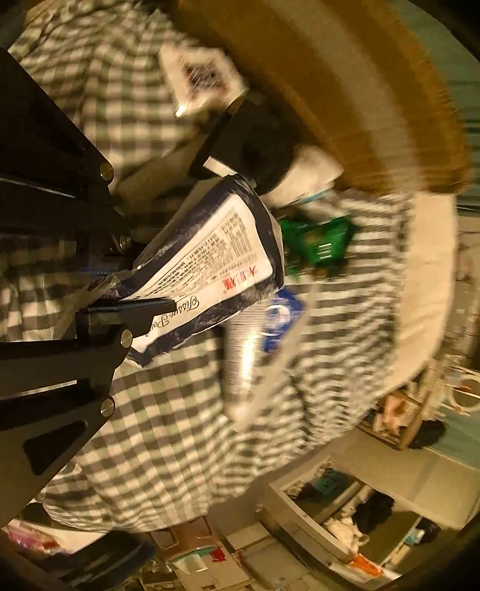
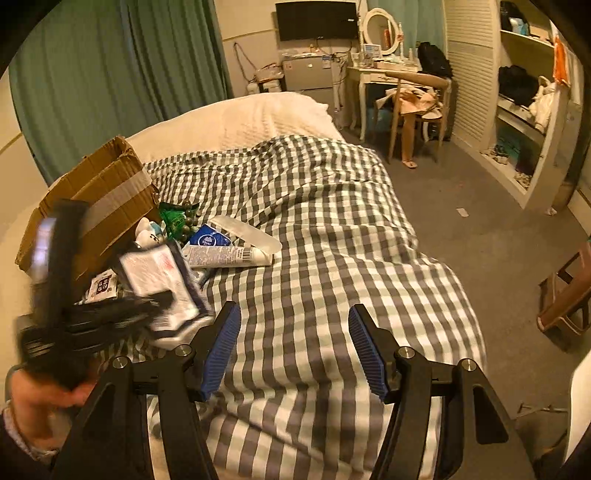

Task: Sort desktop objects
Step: 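Move both grippers back over the pile of items, then grasp the white tissue pack with the left gripper while the right grasps the white comb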

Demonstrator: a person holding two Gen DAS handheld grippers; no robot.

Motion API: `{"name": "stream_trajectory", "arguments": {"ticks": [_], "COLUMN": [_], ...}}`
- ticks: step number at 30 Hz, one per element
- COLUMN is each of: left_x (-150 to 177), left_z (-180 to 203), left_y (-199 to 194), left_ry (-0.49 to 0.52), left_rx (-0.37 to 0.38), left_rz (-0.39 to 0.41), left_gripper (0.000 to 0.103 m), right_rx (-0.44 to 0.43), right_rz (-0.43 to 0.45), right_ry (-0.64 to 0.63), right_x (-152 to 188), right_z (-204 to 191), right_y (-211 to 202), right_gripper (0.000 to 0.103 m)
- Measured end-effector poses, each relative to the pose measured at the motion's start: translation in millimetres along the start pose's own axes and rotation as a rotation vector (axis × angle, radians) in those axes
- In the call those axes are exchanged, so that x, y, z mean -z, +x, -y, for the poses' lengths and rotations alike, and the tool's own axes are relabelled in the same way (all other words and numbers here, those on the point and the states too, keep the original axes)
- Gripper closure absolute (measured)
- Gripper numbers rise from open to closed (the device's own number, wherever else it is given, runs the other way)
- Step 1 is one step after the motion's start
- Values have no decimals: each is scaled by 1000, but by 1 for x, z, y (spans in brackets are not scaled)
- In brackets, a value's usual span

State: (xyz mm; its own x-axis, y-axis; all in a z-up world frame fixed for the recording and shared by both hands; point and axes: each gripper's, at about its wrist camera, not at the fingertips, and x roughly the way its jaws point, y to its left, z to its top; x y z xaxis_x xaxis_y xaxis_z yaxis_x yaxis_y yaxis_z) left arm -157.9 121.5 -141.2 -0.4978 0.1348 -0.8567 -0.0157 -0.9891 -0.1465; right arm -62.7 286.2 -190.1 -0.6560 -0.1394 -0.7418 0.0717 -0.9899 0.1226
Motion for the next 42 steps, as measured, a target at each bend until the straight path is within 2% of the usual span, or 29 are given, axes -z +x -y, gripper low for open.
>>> {"name": "stream_trajectory", "arguments": {"ticks": [2, 6, 8, 10, 11, 13, 17, 19, 25, 29, 32, 37, 38, 41, 42], "left_x": [-4, -13, -18, -25, -28, -31, -36, -37, -39, -38, -36, -35, -35, -34, -34], "left_z": [-1, -6, -11, -18, -22, -30, -25, -25, -33, -29, -29, -33, -33, -33, -33], "left_y": [-17, -23, -16, -6, -1, 4, 16, 25, 36, 37, 36, 35, 35, 35, 35], "left_ry": [24, 24, 13, -26, -45, -58, -46, -54, -101, -75, -86, -117, -117, -115, -120], "left_rx": [-18, -40, -64, -59, -54, -51, -15, 4, 20, 9, 14, 37, 37, 34, 37], "left_rz": [76, 126, 123, 98, 90, 86, 80, 65, 41, 51, 48, 32, 30, 31, 29], "left_gripper": [92, 92, 92, 92, 92, 92, 92, 92, 92, 92, 92, 92, 92, 92, 92], "right_rx": [-17, -39, -55, -84, -111, -145, -179, -171, -230, -238, -233, -249, -252, -182, -164], "right_rz": [-4, -2, -6, -16, -29, -58, -157, -191, -261, -292, -292, -334, -340, -335, -329], "right_ry": [-8, -26, -49, -94, -130, -233, -413, -470, -497, -461, -445, -380, -371, -419, -437], "right_x": [-7, -29, -43, -60, -69, -82, -90, -90, -84, -87, -91, -95, -96, -94, -93], "right_z": [-3, -13, -17, -23, -27, -39, -55, -59, -61, -60, -60, -56, -55, -60, -62], "right_y": [11, 35, 49, 68, 77, 97, 135, 150, 179, 194, 196, 196, 196, 193, 191], "right_gripper": [43, 43, 43, 50, 57, 60, 62, 68, 68, 68, 64, 64, 65, 86, 87]}}
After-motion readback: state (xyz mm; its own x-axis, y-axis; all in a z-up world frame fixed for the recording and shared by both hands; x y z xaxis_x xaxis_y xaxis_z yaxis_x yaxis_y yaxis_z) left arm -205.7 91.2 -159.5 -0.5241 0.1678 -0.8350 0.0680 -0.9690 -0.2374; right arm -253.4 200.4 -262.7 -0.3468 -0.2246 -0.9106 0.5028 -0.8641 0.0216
